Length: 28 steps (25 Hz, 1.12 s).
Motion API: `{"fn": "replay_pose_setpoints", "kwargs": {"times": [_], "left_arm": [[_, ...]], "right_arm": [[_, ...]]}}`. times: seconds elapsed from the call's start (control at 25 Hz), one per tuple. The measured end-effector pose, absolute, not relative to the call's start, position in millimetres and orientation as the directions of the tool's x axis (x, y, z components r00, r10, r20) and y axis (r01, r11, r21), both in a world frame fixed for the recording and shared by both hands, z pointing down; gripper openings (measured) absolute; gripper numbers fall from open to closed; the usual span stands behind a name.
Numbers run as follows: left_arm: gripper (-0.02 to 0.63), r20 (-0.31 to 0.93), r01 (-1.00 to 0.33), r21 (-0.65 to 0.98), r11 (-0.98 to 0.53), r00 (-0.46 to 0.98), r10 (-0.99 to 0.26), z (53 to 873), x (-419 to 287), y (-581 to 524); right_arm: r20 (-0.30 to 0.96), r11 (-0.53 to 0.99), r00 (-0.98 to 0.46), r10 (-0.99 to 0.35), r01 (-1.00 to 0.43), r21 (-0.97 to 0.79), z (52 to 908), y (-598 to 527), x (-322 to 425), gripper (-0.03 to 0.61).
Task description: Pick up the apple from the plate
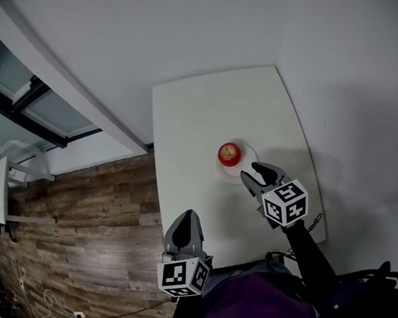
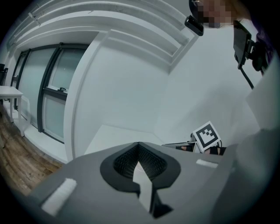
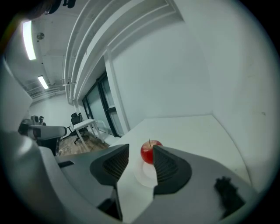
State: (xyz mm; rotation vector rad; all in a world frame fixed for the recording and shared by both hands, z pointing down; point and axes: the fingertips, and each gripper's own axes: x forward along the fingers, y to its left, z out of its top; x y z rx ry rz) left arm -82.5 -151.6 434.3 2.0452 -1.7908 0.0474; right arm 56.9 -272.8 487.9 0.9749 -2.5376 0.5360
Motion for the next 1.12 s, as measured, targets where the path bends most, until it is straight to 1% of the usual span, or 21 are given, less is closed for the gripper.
{"fn": "replay_pose_setpoints", "kwargs": {"times": [0.16,0.4,0.6,0.84,1.12], "left_arm": [[0.006,0.301,-0.951,0.285,-0.117,0.204,-0.931,436,-86,-157],[0.006,0.311,-0.946,0.293,-0.14,0.233,-0.921,441,-91,-167],[0.006,0.315,-0.944,0.294,-0.148,0.242,-0.918,444,-96,-171],[0.006,0.329,-0.946,0.298,-0.125,0.225,-0.917,453,-106,-170],[0.006,0.341,-0.948,0.301,-0.107,0.212,-0.916,458,-113,-171]], "right_arm": [[0.527,0.709,-0.681,-0.508,-0.678,-0.193,510,-280,46,0.225],[0.58,0.725,-0.637,-0.508,-0.68,-0.111,528,-302,35,0.286],[0.631,0.762,-0.598,-0.494,-0.647,-0.017,544,-319,25,0.34],[0.675,0.788,-0.573,-0.465,-0.616,0.02,565,-325,17,0.356],[0.71,0.8,-0.54,-0.453,-0.597,0.056,577,-333,12,0.357]]}}
